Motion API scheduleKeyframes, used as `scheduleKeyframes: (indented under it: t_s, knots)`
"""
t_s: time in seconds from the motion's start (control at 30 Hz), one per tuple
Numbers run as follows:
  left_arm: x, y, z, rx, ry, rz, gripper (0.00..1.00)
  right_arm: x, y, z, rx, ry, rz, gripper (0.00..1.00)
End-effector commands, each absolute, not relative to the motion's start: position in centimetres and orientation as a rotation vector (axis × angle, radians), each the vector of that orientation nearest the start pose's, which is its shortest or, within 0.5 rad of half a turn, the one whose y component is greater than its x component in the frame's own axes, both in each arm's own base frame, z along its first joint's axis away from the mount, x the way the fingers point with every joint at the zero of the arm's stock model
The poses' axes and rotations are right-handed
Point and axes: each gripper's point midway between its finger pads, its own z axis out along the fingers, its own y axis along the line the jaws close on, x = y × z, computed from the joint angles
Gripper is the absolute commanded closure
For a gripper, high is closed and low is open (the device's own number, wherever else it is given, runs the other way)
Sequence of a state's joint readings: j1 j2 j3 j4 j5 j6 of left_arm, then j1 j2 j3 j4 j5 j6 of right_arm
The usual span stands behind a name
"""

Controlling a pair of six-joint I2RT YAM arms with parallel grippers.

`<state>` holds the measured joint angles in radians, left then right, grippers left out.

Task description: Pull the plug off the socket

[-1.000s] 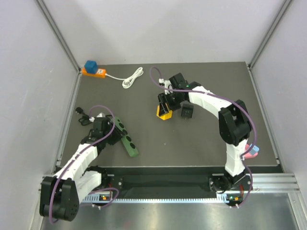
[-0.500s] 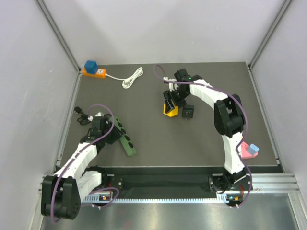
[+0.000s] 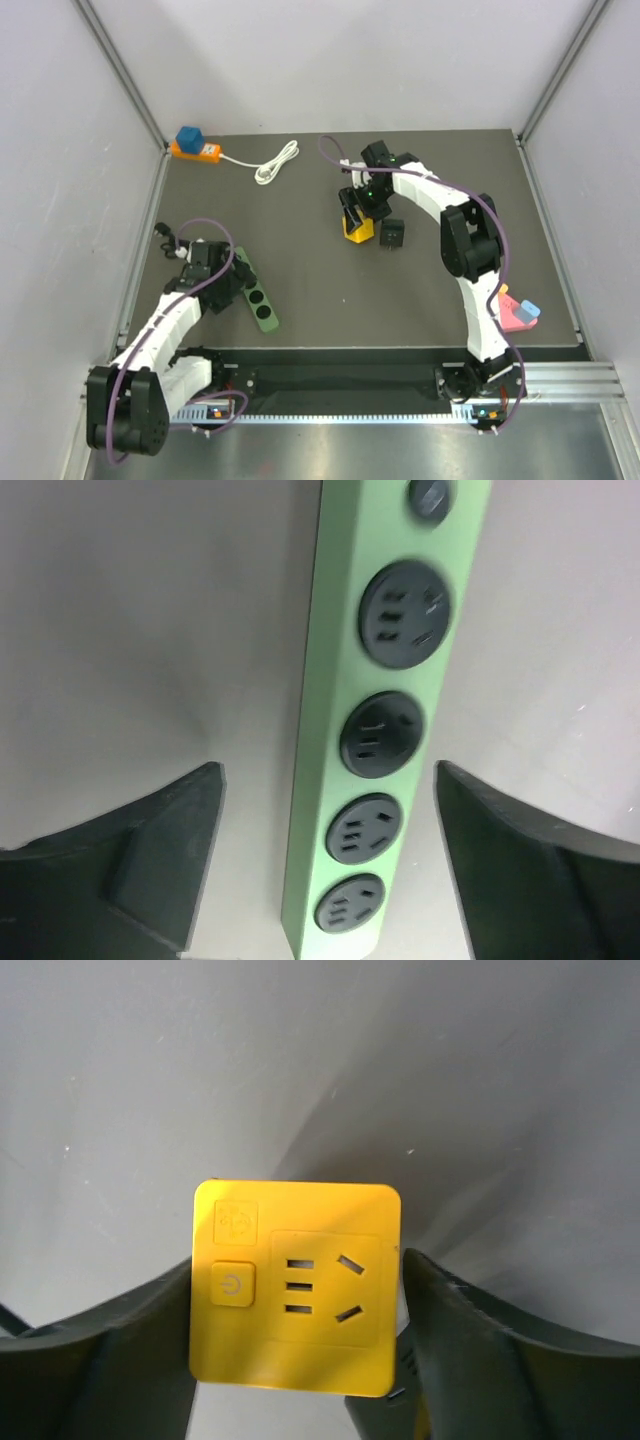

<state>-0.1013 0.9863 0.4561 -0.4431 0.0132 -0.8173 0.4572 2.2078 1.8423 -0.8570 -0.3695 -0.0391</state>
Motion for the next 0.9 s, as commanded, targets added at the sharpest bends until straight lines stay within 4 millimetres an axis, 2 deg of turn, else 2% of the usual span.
scheduleKeyframes:
  t_s: [0.0, 0.03, 0.17, 0.23, 0.37, 0.53, 0.67, 0.83, 0.87]
  knots:
    - [23.8, -3.8, 7.2, -0.905, 2.366, -0.257, 0.06, 41.6, 26.3, 7.8, -0.773, 2.629, 0.566, 0.25]
    - [23.4, -3.5, 7.5, -0.903, 2.376, -0.232, 0.01, 41.9, 26.2, 8.1, -0.767, 2.622, 0.549, 0.23]
    - [24.0, -2.4, 10.8, -0.863, 2.303, -0.187, 0.01, 43.0, 26.1, 9.4, -0.741, 2.582, 0.494, 0.11]
    - [24.3, -2.7, 11.9, -0.84, 2.277, -0.221, 0.01, 43.7, 26.0, 10.3, -0.723, 2.557, 0.454, 0.07]
    - [26.1, -4.6, 14.3, -0.742, 2.221, -0.375, 0.01, 44.7, 26.1, 12.7, -0.688, 2.498, 0.416, 0.0]
    - [26.9, -7.1, 15.0, -0.652, 2.241, -0.534, 0.05, 45.5, 25.7, 15.2, -0.609, 2.448, 0.382, 0.0]
    - [27.1, -9.1, 15.5, -0.575, 2.248, -0.662, 0.07, 45.2, 25.4, 17.2, -0.567, 2.416, 0.377, 0.0]
    - [27.4, -10.7, 16.6, -0.47, 2.216, -0.755, 0.09, 44.5, 24.6, 18.4, -0.473, 2.398, 0.375, 0.0]
    - [27.4, -11.1, 17.0, -0.444, 2.209, -0.774, 0.09, 44.5, 24.4, 20.1, -0.443, 2.356, 0.381, 0.0]
